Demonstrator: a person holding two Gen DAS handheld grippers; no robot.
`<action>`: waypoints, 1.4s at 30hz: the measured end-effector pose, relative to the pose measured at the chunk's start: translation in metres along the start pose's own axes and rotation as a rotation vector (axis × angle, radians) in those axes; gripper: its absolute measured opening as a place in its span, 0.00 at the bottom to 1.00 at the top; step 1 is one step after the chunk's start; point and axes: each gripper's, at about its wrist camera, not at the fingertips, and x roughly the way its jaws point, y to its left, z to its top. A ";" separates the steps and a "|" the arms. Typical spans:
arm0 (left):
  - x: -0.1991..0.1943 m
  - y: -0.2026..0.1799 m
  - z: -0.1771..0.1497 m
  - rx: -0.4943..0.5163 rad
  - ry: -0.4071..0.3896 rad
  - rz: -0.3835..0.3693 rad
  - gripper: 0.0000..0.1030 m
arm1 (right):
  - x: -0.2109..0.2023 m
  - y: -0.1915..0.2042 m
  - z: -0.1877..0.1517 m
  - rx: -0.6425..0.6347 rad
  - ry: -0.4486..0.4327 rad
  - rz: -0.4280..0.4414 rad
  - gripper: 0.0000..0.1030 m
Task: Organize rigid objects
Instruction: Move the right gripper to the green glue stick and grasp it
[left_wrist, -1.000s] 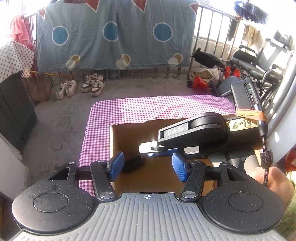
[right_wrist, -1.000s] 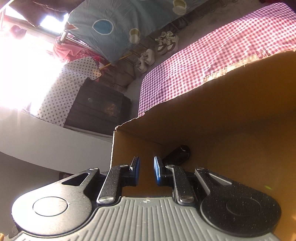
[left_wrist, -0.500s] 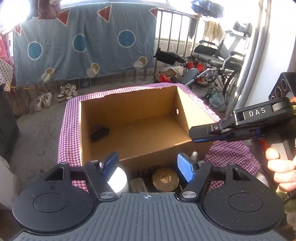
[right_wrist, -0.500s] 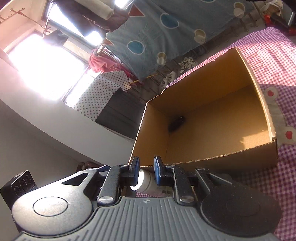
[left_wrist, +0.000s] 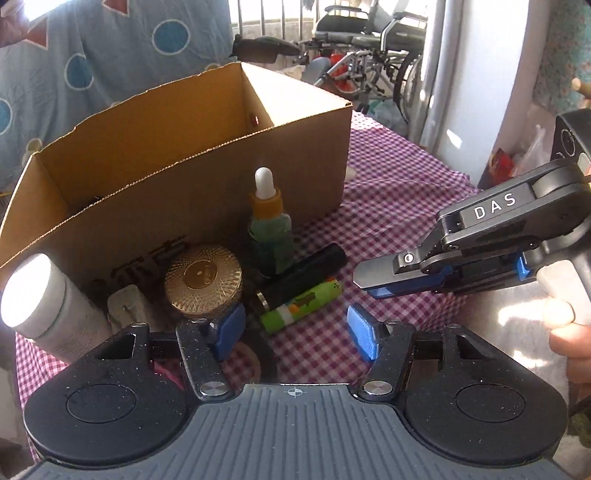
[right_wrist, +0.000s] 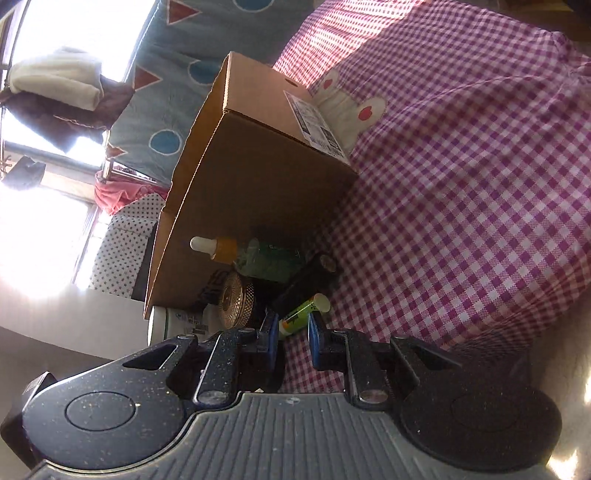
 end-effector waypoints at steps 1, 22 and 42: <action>0.004 -0.001 0.002 0.010 0.008 0.004 0.55 | 0.002 -0.003 0.001 0.011 0.010 0.006 0.19; 0.030 -0.015 0.001 -0.039 0.150 -0.119 0.48 | 0.012 -0.022 0.008 0.067 0.046 0.057 0.19; 0.024 -0.021 -0.005 -0.033 0.120 -0.065 0.17 | 0.036 0.022 -0.012 -0.092 0.024 -0.115 0.19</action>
